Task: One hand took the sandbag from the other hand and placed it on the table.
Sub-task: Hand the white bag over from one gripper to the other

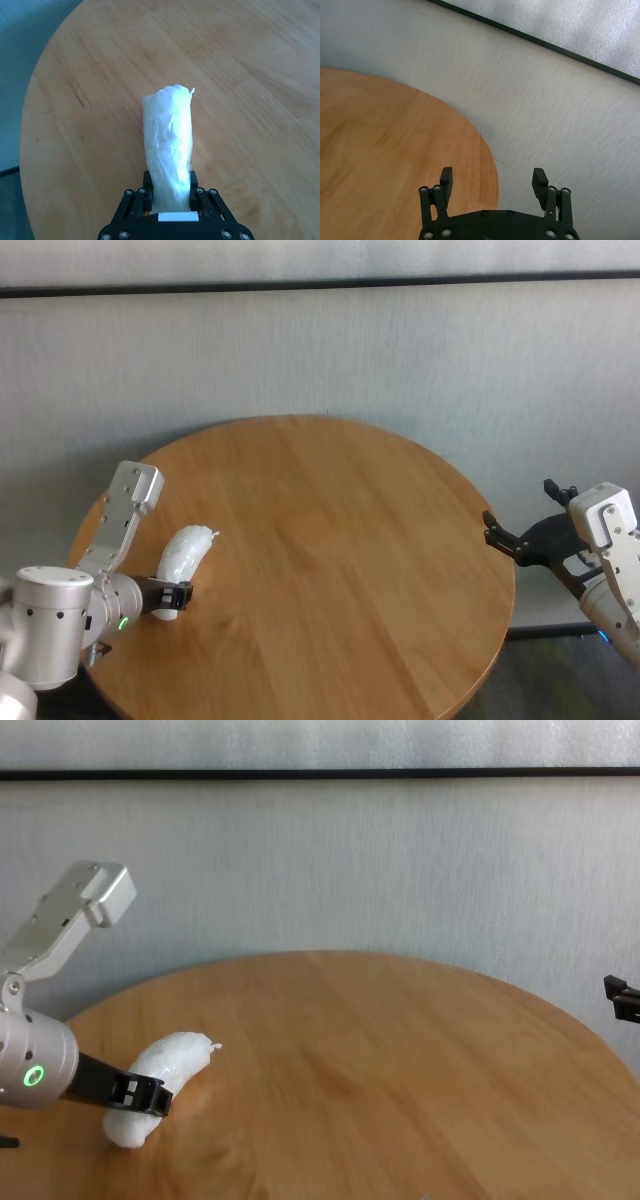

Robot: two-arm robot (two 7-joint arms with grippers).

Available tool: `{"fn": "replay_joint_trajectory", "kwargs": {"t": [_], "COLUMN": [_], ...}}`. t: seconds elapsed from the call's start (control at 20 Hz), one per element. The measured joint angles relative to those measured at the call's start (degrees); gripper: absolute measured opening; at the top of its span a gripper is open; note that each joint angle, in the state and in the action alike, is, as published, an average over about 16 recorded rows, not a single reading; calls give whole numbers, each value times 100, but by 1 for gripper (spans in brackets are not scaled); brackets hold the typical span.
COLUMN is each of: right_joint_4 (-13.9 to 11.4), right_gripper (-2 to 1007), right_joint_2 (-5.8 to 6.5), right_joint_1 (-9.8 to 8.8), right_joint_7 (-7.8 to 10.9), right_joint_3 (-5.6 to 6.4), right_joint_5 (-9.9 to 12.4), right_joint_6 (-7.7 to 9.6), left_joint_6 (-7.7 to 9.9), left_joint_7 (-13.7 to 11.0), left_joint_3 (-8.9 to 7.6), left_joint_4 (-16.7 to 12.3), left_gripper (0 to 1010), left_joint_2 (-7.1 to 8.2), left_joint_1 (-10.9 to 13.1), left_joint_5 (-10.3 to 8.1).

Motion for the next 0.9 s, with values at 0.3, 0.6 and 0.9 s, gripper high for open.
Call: {"fn": "replay_joint_trajectory", "kwargs": {"t": [0.3,0.6,0.9], "right_joint_4": [0,0,0], "right_gripper": [1001,1001,1001], "right_joint_2": [0,0,0], "right_joint_1": [0,0,0], "right_joint_7": [0,0,0], "right_joint_3": [0,0,0], "right_joint_5": [0,0,0], "right_joint_6": [0,0,0], "left_joint_6": [-5,-112,-357], "left_joint_7": [-47,-173,-336], "left_joint_3": [0,8,21], "left_joint_4": [6,10,-13], "left_gripper": [411,411,411], "left_joint_2": [-2,3,34], "left_joint_1": [-4,-3,27], "left_joint_5": [-1,20,94]}}
